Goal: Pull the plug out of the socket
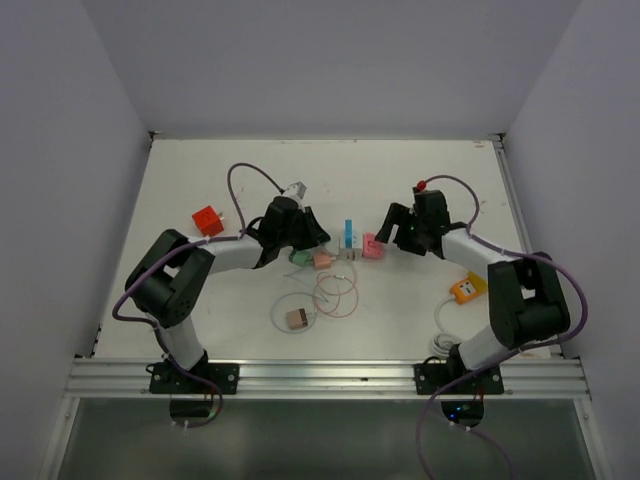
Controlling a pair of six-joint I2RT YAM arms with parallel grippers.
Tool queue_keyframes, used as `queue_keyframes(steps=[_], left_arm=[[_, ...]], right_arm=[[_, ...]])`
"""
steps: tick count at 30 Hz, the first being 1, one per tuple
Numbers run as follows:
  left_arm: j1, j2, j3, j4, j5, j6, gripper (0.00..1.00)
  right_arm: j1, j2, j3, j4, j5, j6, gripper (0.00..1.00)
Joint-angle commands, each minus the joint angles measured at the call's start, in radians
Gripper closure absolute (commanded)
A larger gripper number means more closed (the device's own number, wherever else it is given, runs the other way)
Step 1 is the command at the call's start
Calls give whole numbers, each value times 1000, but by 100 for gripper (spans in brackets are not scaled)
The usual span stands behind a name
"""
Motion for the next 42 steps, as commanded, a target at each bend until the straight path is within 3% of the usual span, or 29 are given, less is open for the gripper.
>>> queue_keyframes(steps=[1, 11, 19, 24, 30, 38, 42], left_arm=[[7, -37, -22, 32, 19, 20, 91], [7, -66, -48, 69, 33, -6, 92], [9, -88, -62, 84, 44, -18, 92], [9, -105, -67, 90, 44, -19, 92], [7, -112, -76, 96, 47, -24, 93], [7, -120, -84, 107, 37, -36, 93], [7, -123, -91, 113, 34, -42, 93]], right_arm=[[97, -125, 65, -77, 122, -61, 16], [341, -164, 212, -197, 341, -1, 2], [453, -24, 376, -364, 481, 52, 2], [467, 71, 435, -425, 499, 77, 9], [475, 135, 452, -433, 493, 103, 10], [473, 197, 461, -444, 456, 140, 25], [475, 208, 450, -447, 469, 161, 27]])
